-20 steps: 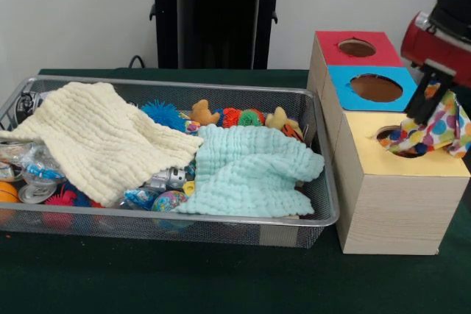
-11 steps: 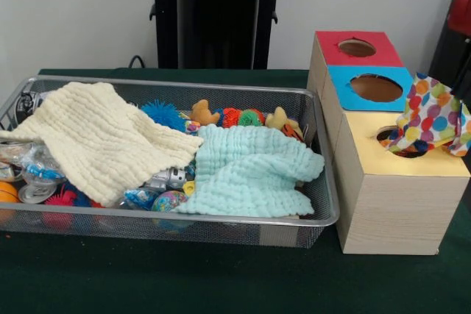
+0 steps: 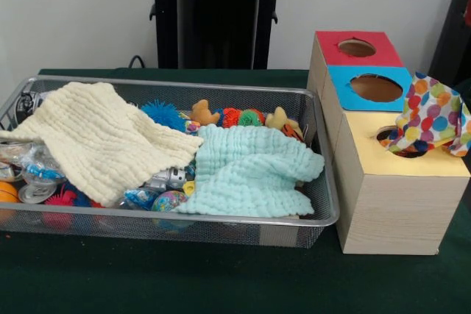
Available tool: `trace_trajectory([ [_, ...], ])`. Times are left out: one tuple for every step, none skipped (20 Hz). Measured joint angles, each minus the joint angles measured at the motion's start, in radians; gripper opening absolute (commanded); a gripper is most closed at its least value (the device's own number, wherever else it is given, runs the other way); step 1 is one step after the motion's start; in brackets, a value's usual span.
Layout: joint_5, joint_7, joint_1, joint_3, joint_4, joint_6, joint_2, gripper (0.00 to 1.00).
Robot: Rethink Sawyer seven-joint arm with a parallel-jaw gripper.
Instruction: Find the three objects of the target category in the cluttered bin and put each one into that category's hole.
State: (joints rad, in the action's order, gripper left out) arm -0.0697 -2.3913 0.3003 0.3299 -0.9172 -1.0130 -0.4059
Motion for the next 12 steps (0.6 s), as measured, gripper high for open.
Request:
trace_trajectory([
  [0.001,0.0,0.0,0.0,0.0,0.0,0.004,0.0],
  [0.001,0.0,0.0,0.0,0.0,0.0,0.007,0.0],
  [0.001,0.0,0.0,0.0,0.0,0.0,0.009,0.0],
  [0.002,0.0,0.0,0.0,0.0,0.0,0.016,0.0],
  [0.004,0.0,0.0,0.0,0.0,0.0,0.02,0.0],
  [0.008,0.0,0.0,0.001,0.0,0.002,0.025,0.0],
  [0.013,0.0,0.0,0.002,0.0,0.003,0.03,0.0],
  [0.014,0.0,0.0,0.002,0.0,0.004,0.031,0.0],
  [0.017,0.0,0.0,0.002,0.0,0.006,0.034,0.0],
  [0.026,0.0,0.0,0.003,0.0,0.012,0.041,0.0],
  [0.029,0.0,0.0,0.004,0.0,0.015,0.043,0.0],
  [0.033,0.0,0.0,0.004,0.0,0.019,0.047,0.0],
])
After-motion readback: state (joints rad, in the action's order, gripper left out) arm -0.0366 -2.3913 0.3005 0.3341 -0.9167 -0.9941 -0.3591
